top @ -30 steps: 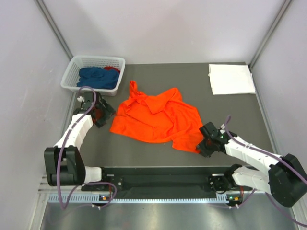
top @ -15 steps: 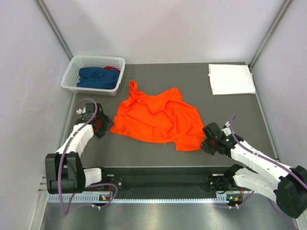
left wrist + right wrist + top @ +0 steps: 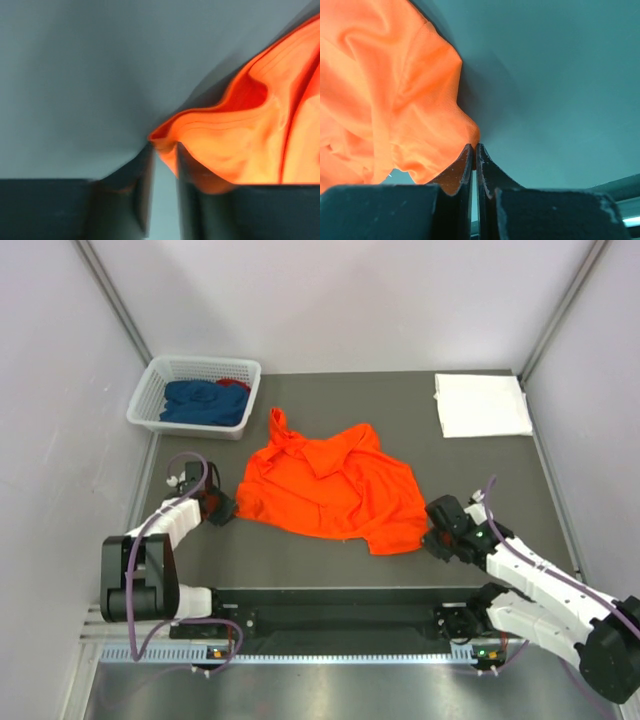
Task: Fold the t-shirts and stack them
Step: Flatten the tshirt out
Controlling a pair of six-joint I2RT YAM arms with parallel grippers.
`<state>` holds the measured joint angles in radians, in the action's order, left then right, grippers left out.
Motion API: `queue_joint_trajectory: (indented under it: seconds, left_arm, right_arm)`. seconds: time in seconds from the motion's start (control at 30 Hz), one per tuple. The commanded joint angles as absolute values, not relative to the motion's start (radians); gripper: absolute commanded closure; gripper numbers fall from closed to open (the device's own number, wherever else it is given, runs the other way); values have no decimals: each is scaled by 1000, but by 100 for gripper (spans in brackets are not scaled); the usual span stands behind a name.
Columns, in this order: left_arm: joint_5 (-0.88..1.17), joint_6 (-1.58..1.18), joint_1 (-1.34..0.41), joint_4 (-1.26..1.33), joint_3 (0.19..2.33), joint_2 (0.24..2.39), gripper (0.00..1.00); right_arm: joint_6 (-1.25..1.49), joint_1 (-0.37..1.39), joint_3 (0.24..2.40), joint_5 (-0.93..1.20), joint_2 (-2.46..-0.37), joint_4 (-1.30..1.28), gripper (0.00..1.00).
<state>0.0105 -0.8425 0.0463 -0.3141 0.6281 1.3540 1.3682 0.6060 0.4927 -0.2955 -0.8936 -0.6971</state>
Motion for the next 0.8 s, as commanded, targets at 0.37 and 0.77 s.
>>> queue_joint_trajectory:
  seconds: [0.37, 0.77]
  left_arm:
    - [150, -761, 17, -452, 859, 1015, 100]
    - [296, -770, 3, -750, 1638, 1021, 100]
  right_arm:
    - [961, 614, 886, -560, -804, -825, 100]
    - [522, 615, 1604, -672, -745, -946, 100]
